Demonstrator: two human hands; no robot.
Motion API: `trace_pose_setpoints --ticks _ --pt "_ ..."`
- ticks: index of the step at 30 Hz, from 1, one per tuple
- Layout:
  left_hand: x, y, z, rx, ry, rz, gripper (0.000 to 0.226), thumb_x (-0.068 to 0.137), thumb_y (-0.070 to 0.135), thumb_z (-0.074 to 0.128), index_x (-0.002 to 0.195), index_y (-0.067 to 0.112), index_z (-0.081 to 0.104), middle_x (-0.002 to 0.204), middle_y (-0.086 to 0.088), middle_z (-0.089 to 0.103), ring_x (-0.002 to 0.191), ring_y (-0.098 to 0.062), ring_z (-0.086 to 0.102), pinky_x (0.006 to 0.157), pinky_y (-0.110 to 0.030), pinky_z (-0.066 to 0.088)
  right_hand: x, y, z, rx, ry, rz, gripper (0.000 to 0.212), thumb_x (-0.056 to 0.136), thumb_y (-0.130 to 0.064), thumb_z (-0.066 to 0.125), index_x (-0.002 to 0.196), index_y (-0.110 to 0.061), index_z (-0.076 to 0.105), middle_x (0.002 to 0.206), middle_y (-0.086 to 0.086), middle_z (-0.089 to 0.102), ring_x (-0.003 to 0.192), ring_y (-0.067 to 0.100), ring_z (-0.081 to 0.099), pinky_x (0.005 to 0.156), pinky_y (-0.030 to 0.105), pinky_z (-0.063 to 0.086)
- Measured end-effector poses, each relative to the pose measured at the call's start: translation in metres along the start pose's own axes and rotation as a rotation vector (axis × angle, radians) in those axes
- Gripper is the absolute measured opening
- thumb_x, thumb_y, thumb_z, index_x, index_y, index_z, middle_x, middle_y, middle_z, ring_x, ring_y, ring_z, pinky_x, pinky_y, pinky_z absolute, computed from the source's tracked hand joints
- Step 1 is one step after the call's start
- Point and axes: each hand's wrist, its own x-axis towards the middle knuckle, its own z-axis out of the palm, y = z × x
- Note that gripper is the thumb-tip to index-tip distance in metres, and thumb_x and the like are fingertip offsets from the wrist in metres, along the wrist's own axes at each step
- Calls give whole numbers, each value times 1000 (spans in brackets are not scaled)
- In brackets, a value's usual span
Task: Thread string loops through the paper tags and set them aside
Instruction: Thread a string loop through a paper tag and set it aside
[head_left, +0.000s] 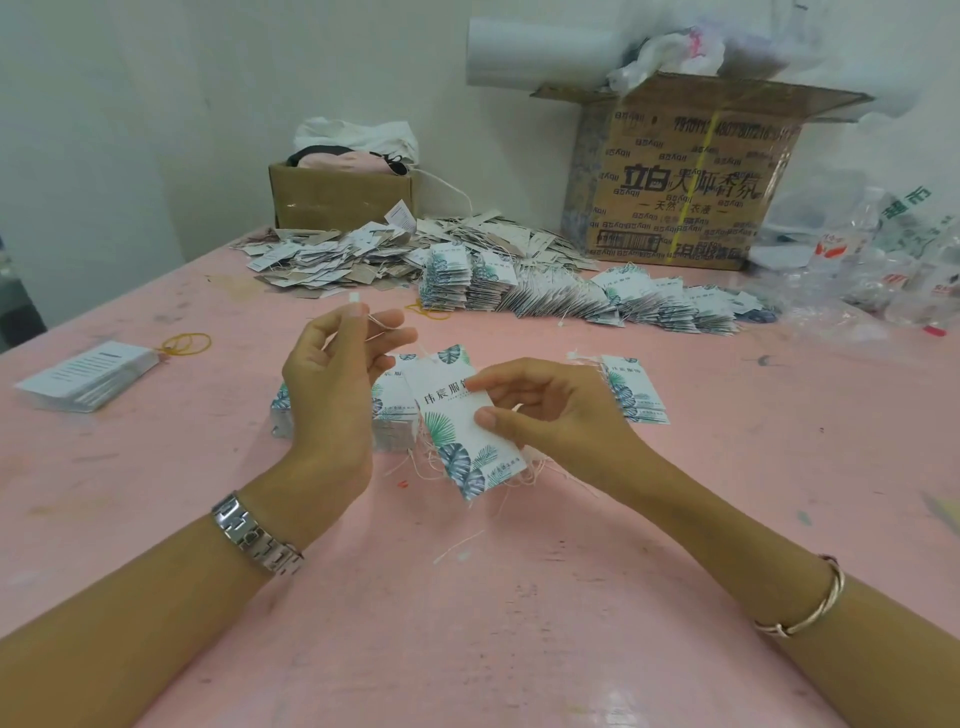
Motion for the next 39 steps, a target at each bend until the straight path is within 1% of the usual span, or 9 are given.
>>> trace_pose_setpoints --ticks 4,15,20,23,27,30,34,37,39 --pt "-1 -1 -1 -8 26 -29 10 102 22 52 103 12 54 79 7 74 74 -8 71 61 -14 48 3 3 -3 11 79 6 24 81 -8 76 104 -12 72 93 13 72 85 22 68 81 36 58" --pt "-9 -11 0 177 -170 -117 29 90 28 69 112 14 57 100 5 76 93 -12 73 70 -15 50 16 4 -57 -102 410 98 12 83 -5 73 94 -10 75 75 -7 75 62 2 67 53 12 48" --pt "-13 -15 1 230 -221 -34 31 87 27 73 110 18 55 100 2 75 98 -12 71 82 -22 50 22 20 -103 -195 543 179 23 84 -4 74 106 -8 73 90 5 75 74 7 68 73 17 53" --pt "-17 -17 2 228 -258 1 33 87 23 72 113 14 54 103 -2 74 94 -10 72 75 -14 52 23 34 -125 -273 563 275 31 86 -3 71 117 -1 68 98 12 71 75 11 65 75 20 51" --pt "-18 -19 1 211 -273 30 30 88 18 71 110 11 53 104 -6 73 93 -11 72 74 -12 50 19 47 -143 -396 552 354 32 88 -3 69 120 0 66 102 7 68 78 7 63 63 3 46" --pt "-16 -20 1 208 -275 47 27 88 18 72 106 12 53 104 -10 72 92 -12 72 72 -12 50 14 54 -150 -507 537 396 31 88 -3 69 120 1 67 109 11 69 86 15 63 74 13 47" --pt "-16 -22 0 209 -287 54 26 87 19 72 104 14 53 104 -12 71 90 -11 73 71 -11 49 9 60 -152 -608 524 432 29 90 -4 66 119 2 67 105 12 69 62 1 65 63 10 48" --pt "-15 -23 -1 212 -289 56 28 86 23 73 104 15 54 102 -10 72 90 -11 72 72 -12 50 8 59 -147 -772 486 433 17 91 -8 63 103 -3 74 90 11 69 66 12 60 68 17 45" --pt "-14 -24 -2 211 -290 54 28 86 23 74 104 16 54 102 -11 71 90 -11 72 72 -12 50 8 57 -144 -884 423 404 27 90 -7 59 65 -14 65 64 12 57 60 23 46 66 24 37"
